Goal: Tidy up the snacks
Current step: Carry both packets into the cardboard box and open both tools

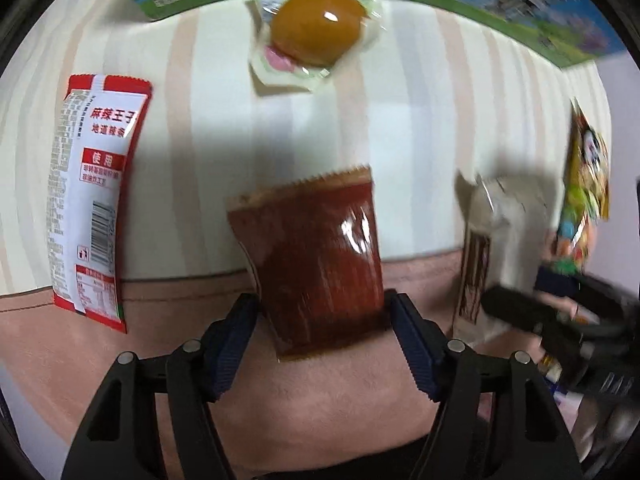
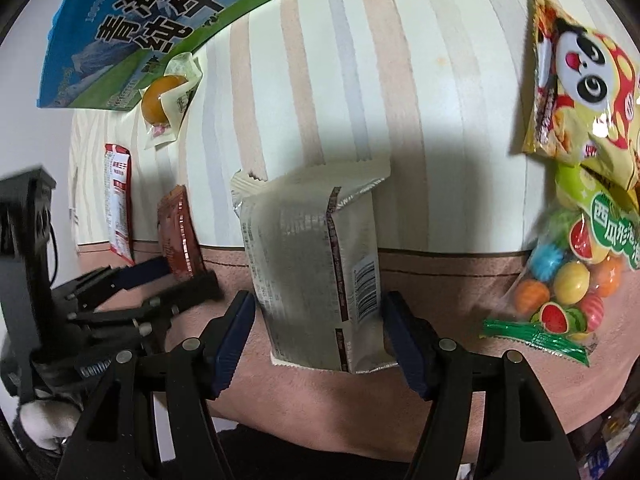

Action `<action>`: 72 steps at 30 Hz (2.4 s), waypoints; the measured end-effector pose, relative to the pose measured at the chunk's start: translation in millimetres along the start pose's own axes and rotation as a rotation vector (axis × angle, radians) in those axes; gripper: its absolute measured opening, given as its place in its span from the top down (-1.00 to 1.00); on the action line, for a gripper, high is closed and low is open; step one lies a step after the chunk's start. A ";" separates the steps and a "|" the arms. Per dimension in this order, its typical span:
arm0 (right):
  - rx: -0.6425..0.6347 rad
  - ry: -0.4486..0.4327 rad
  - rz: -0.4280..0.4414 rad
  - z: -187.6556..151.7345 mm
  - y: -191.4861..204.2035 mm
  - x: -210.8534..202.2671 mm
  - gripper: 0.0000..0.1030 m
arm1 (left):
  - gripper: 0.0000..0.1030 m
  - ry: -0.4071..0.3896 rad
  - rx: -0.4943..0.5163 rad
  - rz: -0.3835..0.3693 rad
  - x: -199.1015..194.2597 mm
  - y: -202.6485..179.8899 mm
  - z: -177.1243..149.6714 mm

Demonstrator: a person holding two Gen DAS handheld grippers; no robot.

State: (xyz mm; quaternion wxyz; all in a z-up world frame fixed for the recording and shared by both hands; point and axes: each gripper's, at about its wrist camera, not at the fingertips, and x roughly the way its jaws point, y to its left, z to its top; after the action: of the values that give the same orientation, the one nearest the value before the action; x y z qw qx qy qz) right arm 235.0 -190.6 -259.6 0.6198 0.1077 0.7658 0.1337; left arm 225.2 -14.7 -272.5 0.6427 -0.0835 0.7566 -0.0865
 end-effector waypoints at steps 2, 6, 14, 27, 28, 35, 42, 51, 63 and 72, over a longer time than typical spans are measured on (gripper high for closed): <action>-0.010 -0.020 -0.035 -0.2 3.3 3.7 -0.34 | -0.31 -0.029 -0.035 0.006 -3.4 10.5 14.0; -0.026 -0.076 -0.120 -2.4 9.4 8.8 -0.13 | -0.26 -0.092 -0.068 0.044 -6.9 20.5 33.6; -0.059 -0.062 -0.157 -35.2 6.4 12.7 -0.17 | -0.11 -0.090 -0.035 0.082 -19.0 15.4 -29.2; -0.044 -0.138 -0.129 -40.1 12.2 -17.3 -0.11 | -0.08 -0.182 -0.033 0.037 -42.0 -20.0 -15.7; -0.043 -0.153 -0.107 -38.5 13.4 -29.4 -0.11 | -0.08 -0.200 -0.035 0.015 -53.7 -22.7 -13.8; -0.093 -0.356 0.021 6.6 36.4 -160.5 -0.11 | -0.08 -0.406 -0.004 -0.139 -182.7 -44.5 37.2; -0.148 -0.475 -0.063 101.3 69.0 -218.9 -0.11 | -0.09 -0.439 0.013 -0.094 -227.9 -26.5 111.6; -0.121 -0.348 -0.197 209.4 62.5 -179.0 -0.11 | -0.08 -0.213 -0.046 -0.081 -164.5 -8.1 192.5; -0.163 -0.161 -0.259 226.6 54.4 -102.3 -0.64 | -0.66 -0.095 -0.079 -0.109 -86.9 15.2 207.4; -0.158 -0.169 -0.263 227.3 62.5 -100.1 -0.76 | -0.87 -0.129 -0.042 -0.060 -86.9 15.3 201.9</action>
State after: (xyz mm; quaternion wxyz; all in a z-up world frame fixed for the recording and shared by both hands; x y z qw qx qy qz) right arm 478.2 -148.6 -190.9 0.7005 -0.0316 0.7057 0.1016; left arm 438.2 16.1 -225.0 0.6855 -0.1249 0.7123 -0.0843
